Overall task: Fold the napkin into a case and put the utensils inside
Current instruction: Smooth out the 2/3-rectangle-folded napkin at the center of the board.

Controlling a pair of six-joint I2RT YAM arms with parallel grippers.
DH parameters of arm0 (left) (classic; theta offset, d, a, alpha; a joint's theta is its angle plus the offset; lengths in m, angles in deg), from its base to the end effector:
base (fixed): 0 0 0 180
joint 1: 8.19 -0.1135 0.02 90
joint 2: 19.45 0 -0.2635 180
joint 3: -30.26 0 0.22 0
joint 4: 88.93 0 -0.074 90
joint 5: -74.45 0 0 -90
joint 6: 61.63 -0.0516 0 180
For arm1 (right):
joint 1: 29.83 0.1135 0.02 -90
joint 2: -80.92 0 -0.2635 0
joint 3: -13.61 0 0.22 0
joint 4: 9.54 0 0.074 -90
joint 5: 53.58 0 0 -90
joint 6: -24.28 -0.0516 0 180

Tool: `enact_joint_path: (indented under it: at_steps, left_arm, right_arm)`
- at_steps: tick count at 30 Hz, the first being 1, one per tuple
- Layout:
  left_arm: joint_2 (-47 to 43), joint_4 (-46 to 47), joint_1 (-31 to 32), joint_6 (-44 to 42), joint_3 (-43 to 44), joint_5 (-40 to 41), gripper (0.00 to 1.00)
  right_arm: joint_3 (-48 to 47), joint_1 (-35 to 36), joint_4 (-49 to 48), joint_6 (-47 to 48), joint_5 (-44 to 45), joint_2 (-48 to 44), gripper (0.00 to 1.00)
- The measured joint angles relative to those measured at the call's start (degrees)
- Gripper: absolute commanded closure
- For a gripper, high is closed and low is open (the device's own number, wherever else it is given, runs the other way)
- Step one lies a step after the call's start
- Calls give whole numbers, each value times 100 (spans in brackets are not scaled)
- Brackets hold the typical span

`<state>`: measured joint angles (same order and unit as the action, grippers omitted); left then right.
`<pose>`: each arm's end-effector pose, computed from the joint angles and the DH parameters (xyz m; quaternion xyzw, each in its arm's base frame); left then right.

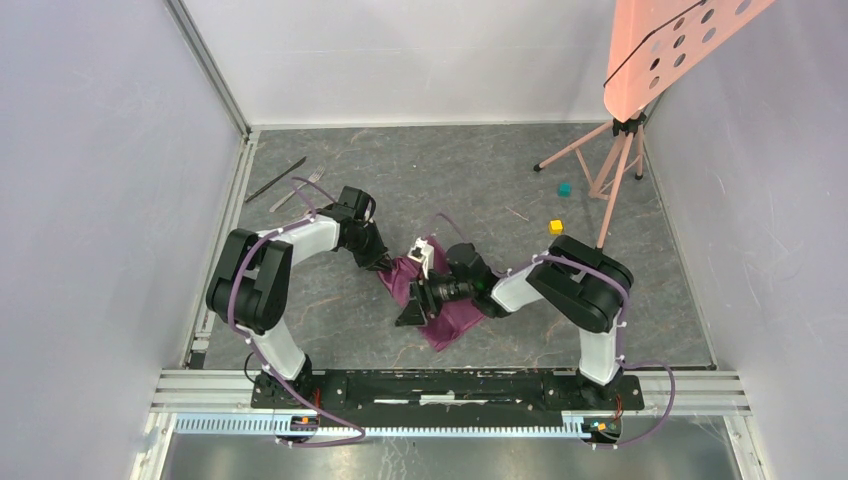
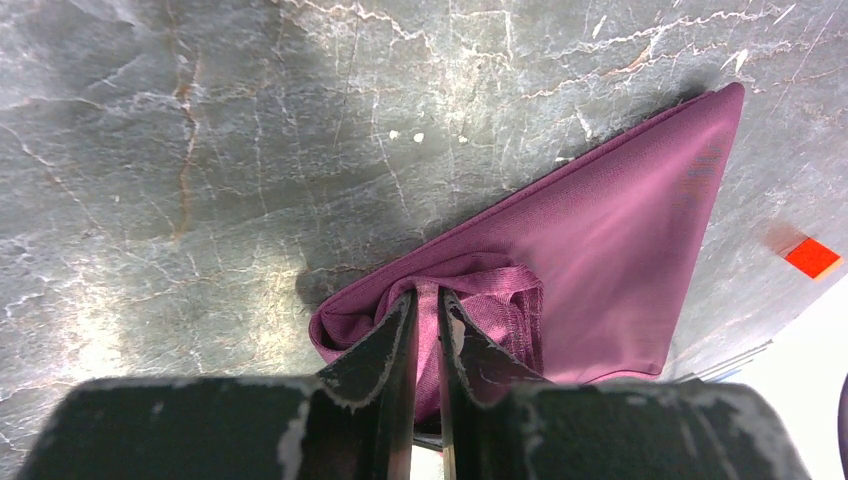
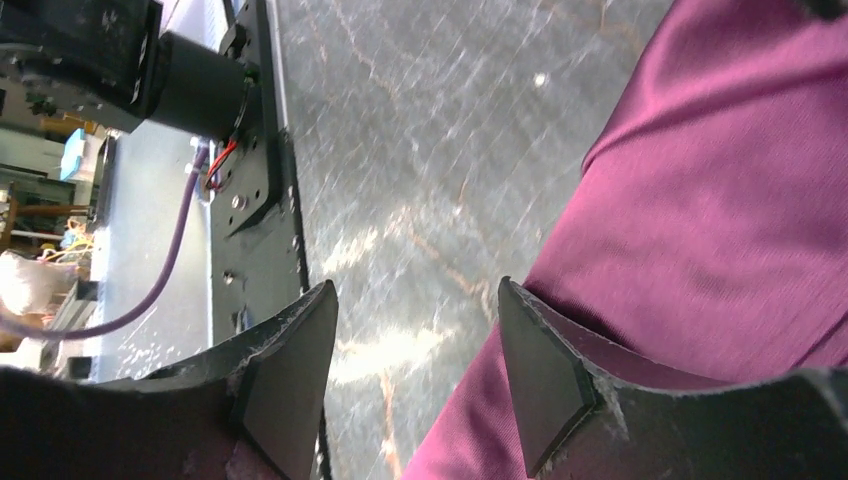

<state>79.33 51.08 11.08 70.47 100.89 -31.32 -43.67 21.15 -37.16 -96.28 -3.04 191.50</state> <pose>0.2788 -0.1123 0.1554 -0.1670 0.9585 -0.2117 0.0928 0.1928 0.2900 0.1345 -0.3181 0.7524 0.5436 0.1928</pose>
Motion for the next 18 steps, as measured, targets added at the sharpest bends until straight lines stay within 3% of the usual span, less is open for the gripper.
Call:
enact_joint_path:
  at_steps: [18]
  left_arm:
    - [105,-168,7,-20,136,-140,79]
  right_arm:
    - [2850,188,-844,-205,-35,-2076,34]
